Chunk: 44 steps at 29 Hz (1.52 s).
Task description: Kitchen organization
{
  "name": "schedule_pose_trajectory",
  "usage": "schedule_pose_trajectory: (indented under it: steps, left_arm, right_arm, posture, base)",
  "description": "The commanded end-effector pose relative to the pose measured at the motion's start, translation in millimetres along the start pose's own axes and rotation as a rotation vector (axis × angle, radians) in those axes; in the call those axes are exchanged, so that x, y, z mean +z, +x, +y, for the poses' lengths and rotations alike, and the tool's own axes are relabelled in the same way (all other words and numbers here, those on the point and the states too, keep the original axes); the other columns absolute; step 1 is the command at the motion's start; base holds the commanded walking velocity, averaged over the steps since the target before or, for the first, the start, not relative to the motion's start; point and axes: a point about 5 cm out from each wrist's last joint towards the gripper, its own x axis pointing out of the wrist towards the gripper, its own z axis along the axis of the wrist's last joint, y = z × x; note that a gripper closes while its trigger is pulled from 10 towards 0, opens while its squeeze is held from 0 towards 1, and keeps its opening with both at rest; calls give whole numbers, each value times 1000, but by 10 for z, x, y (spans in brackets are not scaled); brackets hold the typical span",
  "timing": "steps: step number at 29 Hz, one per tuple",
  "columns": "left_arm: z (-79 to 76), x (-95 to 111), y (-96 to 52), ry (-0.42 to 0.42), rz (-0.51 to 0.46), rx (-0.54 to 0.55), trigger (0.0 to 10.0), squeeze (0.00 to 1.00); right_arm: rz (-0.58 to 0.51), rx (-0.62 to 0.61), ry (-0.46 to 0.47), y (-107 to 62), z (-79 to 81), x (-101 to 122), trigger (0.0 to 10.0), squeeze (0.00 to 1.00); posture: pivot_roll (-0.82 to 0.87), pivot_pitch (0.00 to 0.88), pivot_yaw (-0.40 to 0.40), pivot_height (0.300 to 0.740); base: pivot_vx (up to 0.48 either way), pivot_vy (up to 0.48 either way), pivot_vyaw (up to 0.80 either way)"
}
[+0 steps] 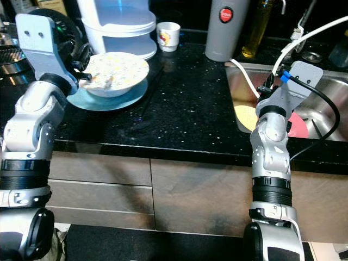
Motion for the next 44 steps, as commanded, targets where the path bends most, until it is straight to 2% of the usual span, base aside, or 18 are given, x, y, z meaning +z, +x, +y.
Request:
schedule_pose_trajectory:
  steps: [1,4,7,11,13,14,15,16,18,20,21,22,23,24,28,31,37,44]
  left_arm:
    - [-64,-53,-2,-25,53,-62,10000,0]
    - [-110,-30,-78,-27,159,-277,10000,0]
    - [-76,36,-148,-1,207,-373,10000,0]
    - [-31,56,-214,42,251,-384,10000,0]
    - [-96,4,-282,44,280,-400,10000,0]
    - [-214,-99,-358,43,312,-412,10000,0]
    - [-335,-200,-425,26,340,-421,10000,294]
    - [-483,-346,-490,41,369,-400,10000,1000]
    - [-755,-526,-554,65,383,-336,10000,1000]
    - [-755,-526,-554,65,383,-336,10000,1000]
    - [-859,-559,-564,67,380,-314,10000,1000]
    - [-859,-559,-564,67,380,-314,10000,1000]
    - [-962,-564,-566,65,381,-313,10000,835]
    - [-1050,-562,-554,55,386,-305,10000,0]
    - [-1105,-525,-501,29,402,-244,10000,0]
    - [-932,-502,-413,54,396,-130,10000,0]
    - [-798,-533,-316,79,418,-14,10000,0]
    - [-761,-719,-219,-43,516,7,10000,0]
  right_arm:
    - [-3,-14,-1,4,-45,10,10000,0]
    - [-4,-11,-4,4,-43,15,10000,0]
    - [-6,-11,-5,4,-48,20,10000,0]
    - [-5,-12,-6,-4,-52,11,10000,0]
    - [-3,-12,-5,-11,-50,1,10000,0]
    - [-1,-12,-4,-17,-47,-8,10000,0]
    - [1,-13,-2,-19,-45,-15,10000,0]
    - [4,-12,-1,-21,-39,-22,10000,0]
    - [7,-9,3,-16,-22,-26,10000,0]
    - [7,-9,3,-16,-22,-26,10000,0]
    - [9,-7,4,-13,-16,-27,10000,0]
    - [9,-7,4,-13,-16,-27,10000,0]
    - [11,-3,4,-10,-7,-28,10000,0]
    - [12,2,3,-6,7,-28,10000,0]
    - [9,11,3,2,35,-13,10000,0]
    - [6,9,3,5,12,-5,10000,0]
    - [7,5,5,-2,4,-10,10000,0]
    - [1,9,13,4,18,5,10000,0]
  posture:
    - [120,48,-22,740]
    - [122,45,-21,740]
    - [122,45,-21,740]
    - [128,45,-13,740]
    - [131,46,-9,740]
    - [137,49,-12,740]
    - [139,49,-12,740]
    - [139,49,-12,740]
    - [140,57,-21,740]
    - [140,57,-21,740]
    - [140,57,-21,740]
    - [140,57,-21,740]
    - [138,59,-26,740]
    - [132,63,-29,740]
    - [127,64,-26,740]
    - [126,62,-25,740]
    - [126,63,-23,740]
    - [128,61,-25,740]
  base:
    - [0,0,0]
    - [0,0,0]
    - [0,0,0]
    - [0,0,0]
    - [0,0,0]
    - [0,0,0]
    - [0,0,0]
    - [0,0,0]
    - [0,0,0]
    - [0,0,0]
    - [0,0,0]
    - [0,0,0]
    - [0,0,0]
    - [0,0,0]
    - [0,0,0]
    - [0,0,0]
    - [0,0,0]
    - [0,0,0]
